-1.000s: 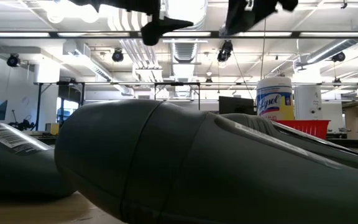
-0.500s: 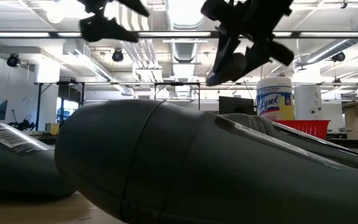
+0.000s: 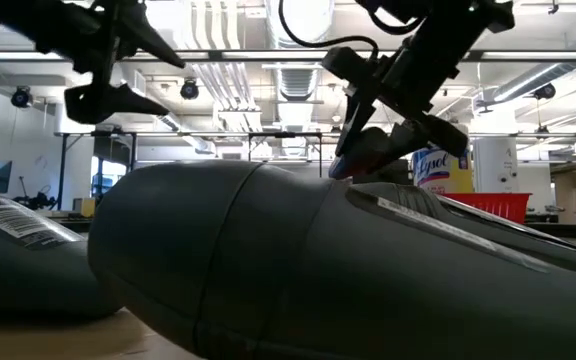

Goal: Pick & Place Travel size toiletries
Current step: Put the gray deodorant into the middle red bin

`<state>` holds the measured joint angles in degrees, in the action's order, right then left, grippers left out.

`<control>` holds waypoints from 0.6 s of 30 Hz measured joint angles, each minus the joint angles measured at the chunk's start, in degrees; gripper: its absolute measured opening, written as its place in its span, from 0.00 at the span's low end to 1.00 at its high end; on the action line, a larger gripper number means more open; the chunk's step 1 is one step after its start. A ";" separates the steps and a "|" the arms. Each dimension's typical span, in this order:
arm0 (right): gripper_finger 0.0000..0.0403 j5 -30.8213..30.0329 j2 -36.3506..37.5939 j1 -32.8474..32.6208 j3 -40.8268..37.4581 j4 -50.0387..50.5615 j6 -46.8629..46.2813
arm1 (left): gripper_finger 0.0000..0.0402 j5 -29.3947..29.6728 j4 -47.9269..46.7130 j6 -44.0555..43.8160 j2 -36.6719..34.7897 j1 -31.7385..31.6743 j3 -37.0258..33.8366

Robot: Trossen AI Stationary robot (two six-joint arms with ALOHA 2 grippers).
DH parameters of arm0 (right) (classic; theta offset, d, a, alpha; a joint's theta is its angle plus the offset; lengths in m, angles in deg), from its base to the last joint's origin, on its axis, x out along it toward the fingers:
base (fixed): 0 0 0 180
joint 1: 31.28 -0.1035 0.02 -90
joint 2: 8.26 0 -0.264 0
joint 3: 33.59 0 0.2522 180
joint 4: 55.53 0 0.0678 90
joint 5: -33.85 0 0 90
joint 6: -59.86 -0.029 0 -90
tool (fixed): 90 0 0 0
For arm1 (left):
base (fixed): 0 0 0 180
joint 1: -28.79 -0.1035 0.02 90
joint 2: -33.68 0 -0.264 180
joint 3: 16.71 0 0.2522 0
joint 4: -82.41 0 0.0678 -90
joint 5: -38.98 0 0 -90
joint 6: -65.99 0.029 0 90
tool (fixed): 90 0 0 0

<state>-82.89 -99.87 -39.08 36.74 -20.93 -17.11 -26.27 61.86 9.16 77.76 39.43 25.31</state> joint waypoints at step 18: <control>0.78 7.08 -1.79 4.27 0.97 -0.07 7.13 | 0.82 3.23 0.55 -0.52 -3.49 -0.07 -2.36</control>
<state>-75.81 -101.67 -34.81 37.71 -21.00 -9.98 -23.04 62.41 8.63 74.28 39.36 22.95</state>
